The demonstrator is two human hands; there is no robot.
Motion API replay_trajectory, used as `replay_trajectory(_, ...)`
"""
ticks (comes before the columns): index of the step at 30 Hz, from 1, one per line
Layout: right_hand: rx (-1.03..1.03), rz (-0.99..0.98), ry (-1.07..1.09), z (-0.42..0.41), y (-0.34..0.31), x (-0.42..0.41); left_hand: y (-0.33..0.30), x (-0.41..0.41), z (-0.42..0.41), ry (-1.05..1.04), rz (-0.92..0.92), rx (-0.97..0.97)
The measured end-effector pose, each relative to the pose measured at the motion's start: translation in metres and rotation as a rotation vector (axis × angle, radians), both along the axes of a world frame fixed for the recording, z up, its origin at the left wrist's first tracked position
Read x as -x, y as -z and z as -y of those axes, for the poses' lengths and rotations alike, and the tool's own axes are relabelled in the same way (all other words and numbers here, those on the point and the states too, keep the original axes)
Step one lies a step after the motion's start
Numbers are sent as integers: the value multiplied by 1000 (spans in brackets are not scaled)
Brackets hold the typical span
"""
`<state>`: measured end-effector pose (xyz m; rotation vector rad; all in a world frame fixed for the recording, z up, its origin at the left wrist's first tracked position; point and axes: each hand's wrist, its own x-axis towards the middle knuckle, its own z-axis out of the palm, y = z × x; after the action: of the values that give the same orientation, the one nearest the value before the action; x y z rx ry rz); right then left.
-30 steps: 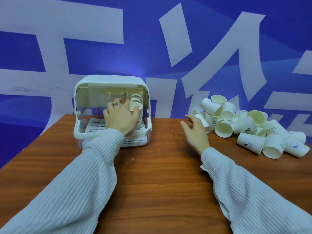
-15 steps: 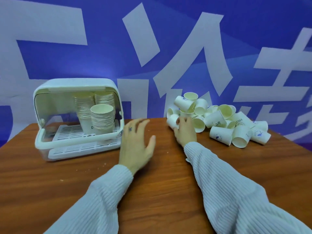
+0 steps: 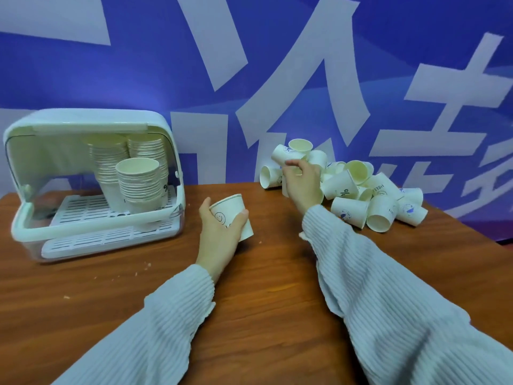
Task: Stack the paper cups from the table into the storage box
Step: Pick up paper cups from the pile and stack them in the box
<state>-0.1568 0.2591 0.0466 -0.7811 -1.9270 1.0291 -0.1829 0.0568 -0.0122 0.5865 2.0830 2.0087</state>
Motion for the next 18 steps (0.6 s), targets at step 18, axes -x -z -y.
replay_trajectory(18, -175, -341, -331, 77, -51, 18, -58, 14, 52, -214, -264, -161)
